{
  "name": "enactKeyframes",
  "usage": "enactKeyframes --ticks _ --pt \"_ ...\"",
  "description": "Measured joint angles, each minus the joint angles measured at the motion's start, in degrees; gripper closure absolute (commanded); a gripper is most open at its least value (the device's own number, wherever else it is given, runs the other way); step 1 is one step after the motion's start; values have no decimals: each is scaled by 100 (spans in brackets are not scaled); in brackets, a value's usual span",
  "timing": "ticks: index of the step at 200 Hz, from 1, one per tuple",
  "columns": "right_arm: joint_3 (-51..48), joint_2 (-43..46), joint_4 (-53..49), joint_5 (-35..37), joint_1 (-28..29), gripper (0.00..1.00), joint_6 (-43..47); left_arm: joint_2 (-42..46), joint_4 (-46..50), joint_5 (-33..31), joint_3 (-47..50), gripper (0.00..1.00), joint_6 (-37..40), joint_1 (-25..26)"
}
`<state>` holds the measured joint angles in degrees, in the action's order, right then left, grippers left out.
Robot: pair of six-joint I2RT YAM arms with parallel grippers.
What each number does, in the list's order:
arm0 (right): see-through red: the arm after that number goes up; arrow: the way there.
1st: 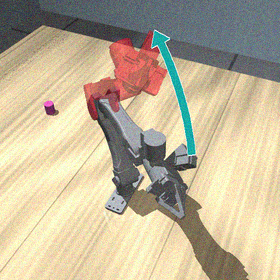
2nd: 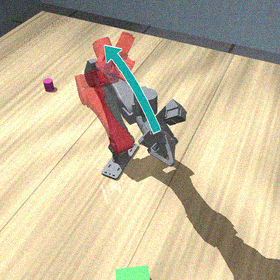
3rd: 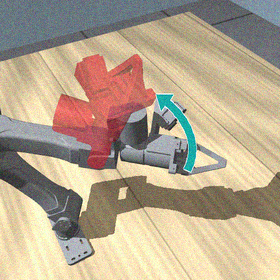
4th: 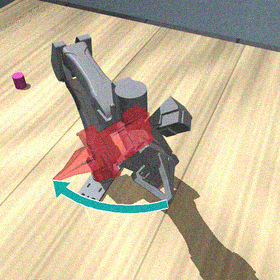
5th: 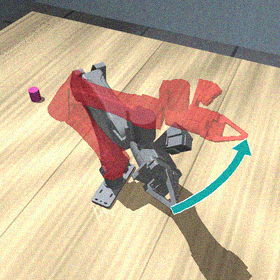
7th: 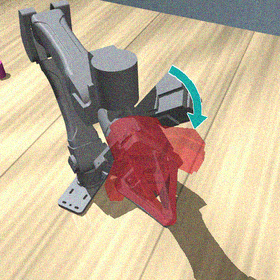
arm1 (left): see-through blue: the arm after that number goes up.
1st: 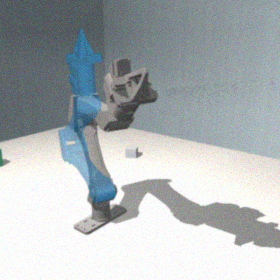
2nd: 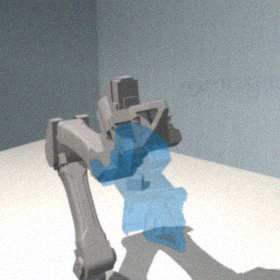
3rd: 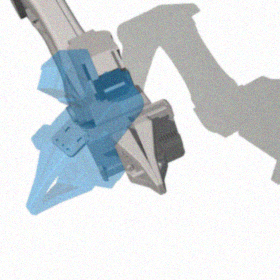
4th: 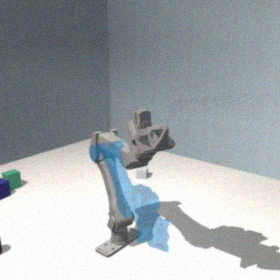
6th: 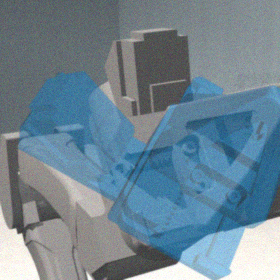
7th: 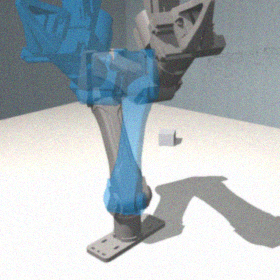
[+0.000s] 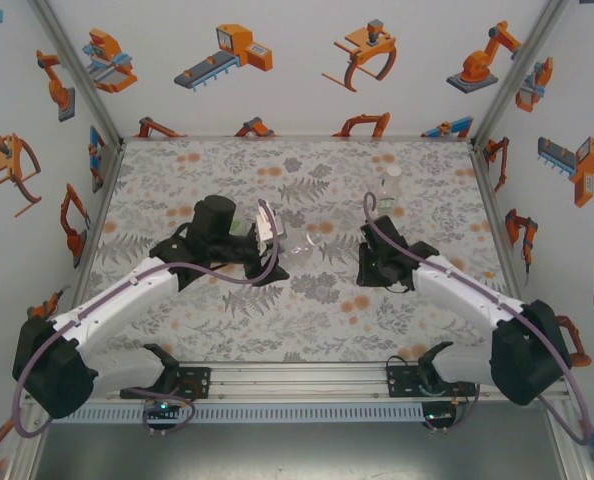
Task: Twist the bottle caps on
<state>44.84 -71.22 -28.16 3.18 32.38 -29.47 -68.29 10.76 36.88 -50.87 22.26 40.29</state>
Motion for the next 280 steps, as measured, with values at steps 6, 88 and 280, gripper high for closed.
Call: enactKeyframes --ticks 6,88,280 --pt "87 105 -4 -76 0 95 83 2 33 0 0 100 46 24" --pt "1132 1259 -107 -1733 0 100 1552 411 129 13 101 100 774 282" --pt "1491 1941 568 -5274 0 100 4205 673 214 256 186 100 1165 354"
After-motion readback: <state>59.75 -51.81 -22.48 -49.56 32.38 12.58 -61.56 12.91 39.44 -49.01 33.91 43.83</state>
